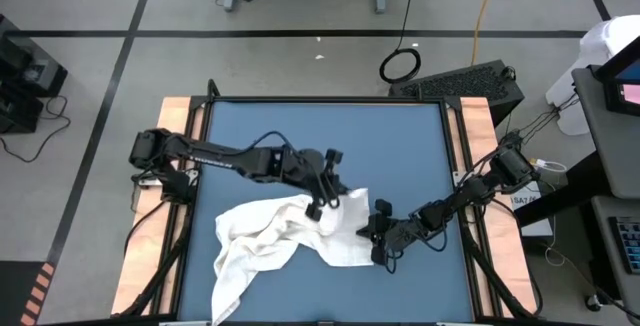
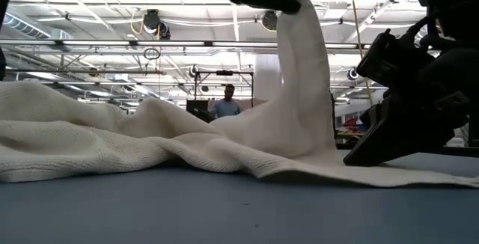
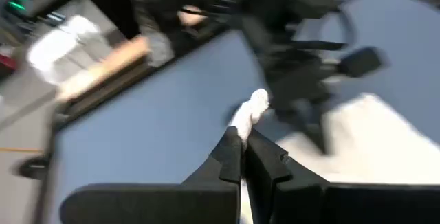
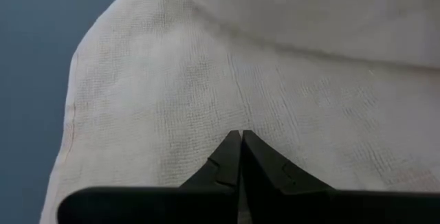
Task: Roll towel into tight, uniform cylinder
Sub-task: Roll the white towel
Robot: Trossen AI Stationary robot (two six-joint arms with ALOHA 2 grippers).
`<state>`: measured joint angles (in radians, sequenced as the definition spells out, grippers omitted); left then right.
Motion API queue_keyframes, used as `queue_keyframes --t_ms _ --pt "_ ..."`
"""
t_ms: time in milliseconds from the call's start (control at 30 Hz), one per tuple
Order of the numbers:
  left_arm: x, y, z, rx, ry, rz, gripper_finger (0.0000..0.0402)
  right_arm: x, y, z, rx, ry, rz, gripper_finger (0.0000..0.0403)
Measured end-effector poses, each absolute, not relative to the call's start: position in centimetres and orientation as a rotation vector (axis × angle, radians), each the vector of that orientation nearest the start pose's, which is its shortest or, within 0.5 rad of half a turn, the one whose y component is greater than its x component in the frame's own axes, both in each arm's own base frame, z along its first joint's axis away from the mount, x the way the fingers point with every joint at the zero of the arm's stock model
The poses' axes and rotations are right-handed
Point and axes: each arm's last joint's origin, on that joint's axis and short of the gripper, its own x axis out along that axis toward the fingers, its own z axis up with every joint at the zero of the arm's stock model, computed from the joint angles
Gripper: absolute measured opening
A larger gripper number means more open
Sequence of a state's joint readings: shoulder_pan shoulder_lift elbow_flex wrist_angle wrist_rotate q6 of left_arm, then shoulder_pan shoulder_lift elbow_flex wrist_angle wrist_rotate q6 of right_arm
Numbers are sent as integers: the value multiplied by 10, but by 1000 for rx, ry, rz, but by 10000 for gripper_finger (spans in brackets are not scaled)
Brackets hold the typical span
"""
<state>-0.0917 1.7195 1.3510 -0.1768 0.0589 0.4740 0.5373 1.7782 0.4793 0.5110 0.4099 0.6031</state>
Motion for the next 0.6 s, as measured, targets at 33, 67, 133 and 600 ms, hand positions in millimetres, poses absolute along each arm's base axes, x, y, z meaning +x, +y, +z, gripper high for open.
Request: queue_keyframes --t_ms 33,67,133,600 --pt "389 -44 281 457 506 -285 5 233 125 75 218 702 -97 9" --pt "389 -50 281 452 501 -296 5 233 125 75 218 701 -98 9" --pt "387 -60 278 460 482 -308 5 233 125 75 216 702 -97 9" --pt "396 -80 261 483 456 -201 5 234 126 85 188 675 -39 9"
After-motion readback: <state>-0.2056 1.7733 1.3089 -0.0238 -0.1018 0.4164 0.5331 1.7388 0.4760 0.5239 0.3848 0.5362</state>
